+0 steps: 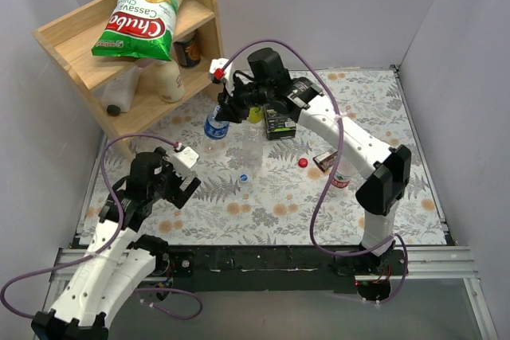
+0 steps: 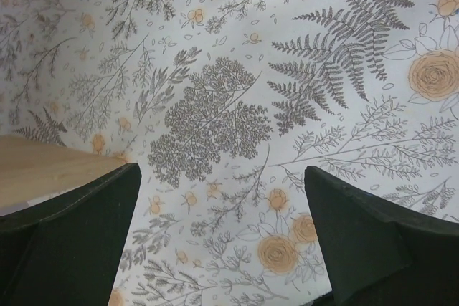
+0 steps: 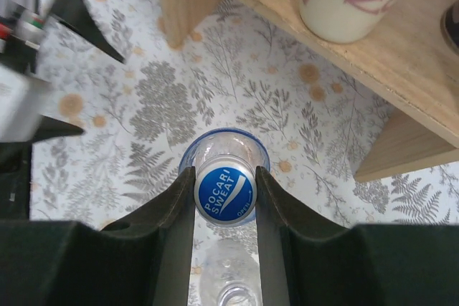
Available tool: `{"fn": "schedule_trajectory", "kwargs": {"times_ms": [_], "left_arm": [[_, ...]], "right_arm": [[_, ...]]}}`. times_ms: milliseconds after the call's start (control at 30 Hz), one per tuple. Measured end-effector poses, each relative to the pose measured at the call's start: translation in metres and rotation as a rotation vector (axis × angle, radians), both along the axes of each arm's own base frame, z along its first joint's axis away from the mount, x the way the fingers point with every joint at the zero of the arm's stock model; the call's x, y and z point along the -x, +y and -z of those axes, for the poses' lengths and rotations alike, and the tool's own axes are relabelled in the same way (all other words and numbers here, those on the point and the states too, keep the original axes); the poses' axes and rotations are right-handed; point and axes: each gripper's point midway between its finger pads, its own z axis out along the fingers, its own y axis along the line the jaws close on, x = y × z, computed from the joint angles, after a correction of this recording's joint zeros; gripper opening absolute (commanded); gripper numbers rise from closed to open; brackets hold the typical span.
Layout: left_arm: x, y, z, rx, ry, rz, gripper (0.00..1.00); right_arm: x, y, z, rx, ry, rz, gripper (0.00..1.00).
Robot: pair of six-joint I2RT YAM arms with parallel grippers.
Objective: Screw on the bottle caps
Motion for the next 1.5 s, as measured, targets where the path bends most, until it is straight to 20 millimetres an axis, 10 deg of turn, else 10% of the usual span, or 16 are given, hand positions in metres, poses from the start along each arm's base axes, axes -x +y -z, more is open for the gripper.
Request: {"fn": "schedule_trajectory", "kwargs": {"times_ms": [400,1500], "left_arm": [[0.027,0.023,0.004,0.1,0.058,-0.153,0.98],[0.03,0.02,0.017,0.122,0.092,-0.135,0.98]], "right_arm": [[-0.025,0.035,0.09,0.206,-0.032,0.026,0.06],[-0.039,0.031,0.104,0.24,0.018,0.138,0.72]]}}
